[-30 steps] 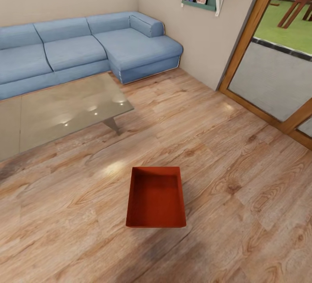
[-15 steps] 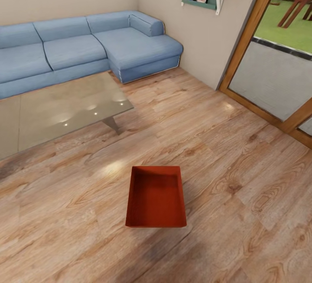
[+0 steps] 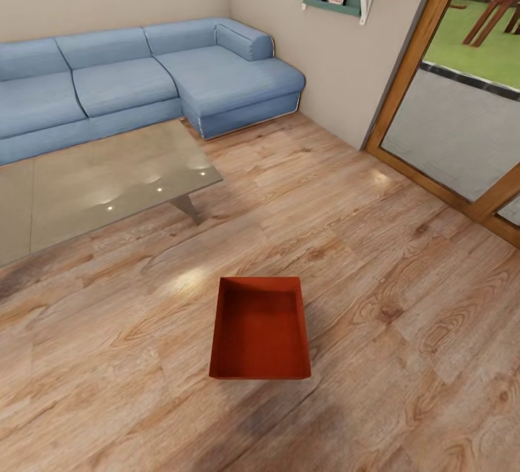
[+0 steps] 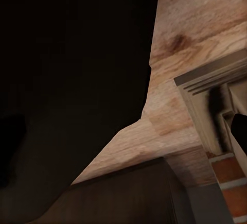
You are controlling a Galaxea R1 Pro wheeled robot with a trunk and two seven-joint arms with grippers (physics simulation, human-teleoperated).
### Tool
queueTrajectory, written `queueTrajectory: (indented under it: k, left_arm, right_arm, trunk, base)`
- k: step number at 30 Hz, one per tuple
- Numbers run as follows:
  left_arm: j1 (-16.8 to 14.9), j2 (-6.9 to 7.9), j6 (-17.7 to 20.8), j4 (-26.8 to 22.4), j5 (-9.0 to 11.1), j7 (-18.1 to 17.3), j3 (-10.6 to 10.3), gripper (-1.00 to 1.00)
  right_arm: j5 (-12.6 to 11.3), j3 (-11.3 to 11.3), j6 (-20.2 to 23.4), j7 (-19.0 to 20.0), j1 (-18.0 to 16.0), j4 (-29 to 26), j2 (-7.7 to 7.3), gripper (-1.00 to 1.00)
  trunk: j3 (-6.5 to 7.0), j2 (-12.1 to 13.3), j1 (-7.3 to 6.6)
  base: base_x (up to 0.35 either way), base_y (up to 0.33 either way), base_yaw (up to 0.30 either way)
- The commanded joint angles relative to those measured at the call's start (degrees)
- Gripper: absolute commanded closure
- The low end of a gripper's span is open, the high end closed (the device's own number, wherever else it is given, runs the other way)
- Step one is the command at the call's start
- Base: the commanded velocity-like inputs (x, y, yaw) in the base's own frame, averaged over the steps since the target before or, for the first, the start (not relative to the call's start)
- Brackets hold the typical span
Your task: Move the two storage containers from the living room to the garage. In the garage, place one container on the floor and stack the other container on top of it (either order is fine).
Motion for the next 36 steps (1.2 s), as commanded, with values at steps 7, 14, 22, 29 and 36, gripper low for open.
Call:
queueTrajectory:
  k: [7,14,22,29,36]
  left_arm:
    - [0.0,0.07,0.0,-0.5,0.0,0.4,0.2,-1.0]
    - [0.0,0.03,-0.1,-1.6,-0.5,0.6,-0.1,-1.0]
    - [0.0,0.46,1.0,-11.3,-0.3,1.0,0.0,-1.0]
    - [-0.1,1.9,5.5,-28.5,-0.4,1.7,0.1,-1.0]
    - [-0.3,1.23,8.8,-40.2,-0.4,8.2,0.1,-1.0]
  right_arm:
    - [-0.6,0.4,-0.2,0.0,-0.1,0.2,0.17,-1.0]
    - [-0.6,0.2,-0.3,0.0,-0.1,0.2,0.62,-1.0]
    - [-0.4,0.4,0.5,-2.5,-0.1,-3.3,0.66,-1.0]
    - [-0.7,0.0,8.6,-6.4,0.1,-24.9,0.37,-1.0]
    - [-0.8,-0.8,8.9,-8.7,-4.8,-26.9,0.51,-1.0]
  trunk:
    - [-0.03,0.0,0.0]
    - [-0.03,0.0,0.0]
    - [-0.03,0.0,0.0]
    - [-0.03,0.0,0.0]
    - [-0.03,0.0,0.0]
  base:
    - [0.0,0.0,0.0]
    - [0.0,0.0,0.0]
    - [0.0,0.0,0.0]
    - [0.0,0.0,0.0]
    - [0.0,0.0,0.0]
